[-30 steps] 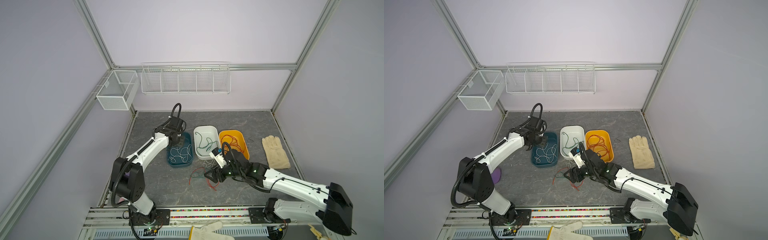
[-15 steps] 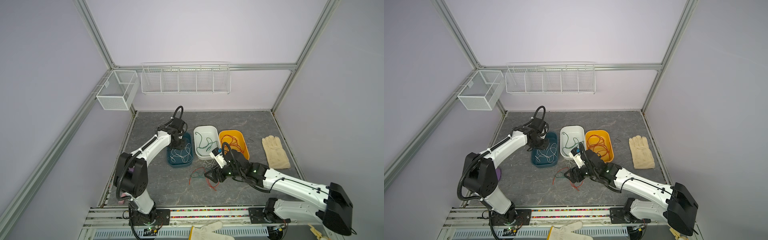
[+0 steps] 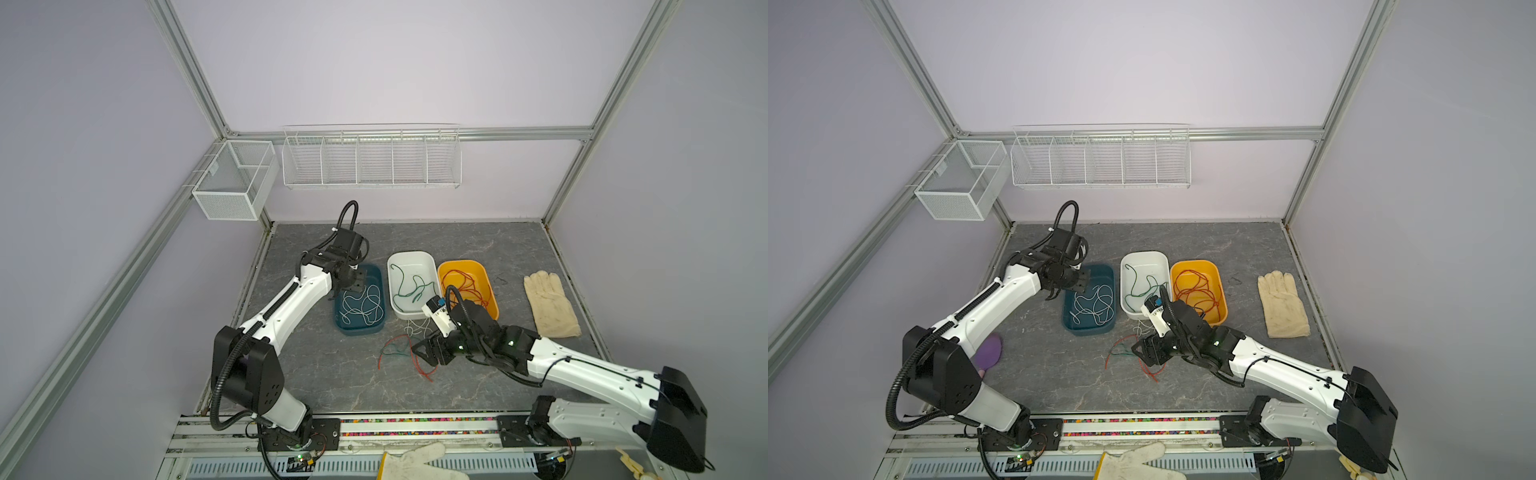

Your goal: Untangle the cables

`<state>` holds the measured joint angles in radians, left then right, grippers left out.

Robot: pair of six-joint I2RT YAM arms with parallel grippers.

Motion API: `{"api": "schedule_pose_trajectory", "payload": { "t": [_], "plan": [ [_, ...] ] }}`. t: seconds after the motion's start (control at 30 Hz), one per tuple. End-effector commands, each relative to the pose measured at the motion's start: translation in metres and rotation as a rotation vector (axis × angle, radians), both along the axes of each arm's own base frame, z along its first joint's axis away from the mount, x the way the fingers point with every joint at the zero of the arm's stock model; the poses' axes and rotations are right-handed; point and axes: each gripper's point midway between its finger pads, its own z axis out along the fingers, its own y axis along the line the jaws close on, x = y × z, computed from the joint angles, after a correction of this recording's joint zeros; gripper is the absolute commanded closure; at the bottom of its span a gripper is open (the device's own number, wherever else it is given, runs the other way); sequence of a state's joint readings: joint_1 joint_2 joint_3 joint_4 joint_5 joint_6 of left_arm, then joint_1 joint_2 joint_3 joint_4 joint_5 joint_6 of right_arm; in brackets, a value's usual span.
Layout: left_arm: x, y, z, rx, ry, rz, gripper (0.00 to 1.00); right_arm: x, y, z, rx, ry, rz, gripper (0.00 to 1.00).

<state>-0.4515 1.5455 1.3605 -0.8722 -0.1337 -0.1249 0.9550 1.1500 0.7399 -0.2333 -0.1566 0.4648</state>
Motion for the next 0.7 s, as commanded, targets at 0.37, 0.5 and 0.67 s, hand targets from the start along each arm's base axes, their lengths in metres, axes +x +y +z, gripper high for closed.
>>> {"api": "schedule_pose_trajectory", "payload": {
  "t": [0.37,0.5,0.67],
  "plan": [
    [-0.046,0.045,0.093,-0.140,-0.399,0.129,0.01,-0.003,-0.001,-0.052,-0.122,0.123,-0.036,0.30],
    [-0.067,0.069,0.098,-0.180,-0.542,0.210,0.01,-0.004,0.009,-0.064,-0.125,0.151,-0.019,0.35],
    [-0.075,0.079,0.087,-0.222,-0.609,0.260,0.01,-0.005,0.020,-0.084,-0.168,0.181,-0.002,0.40]
  ]
}}
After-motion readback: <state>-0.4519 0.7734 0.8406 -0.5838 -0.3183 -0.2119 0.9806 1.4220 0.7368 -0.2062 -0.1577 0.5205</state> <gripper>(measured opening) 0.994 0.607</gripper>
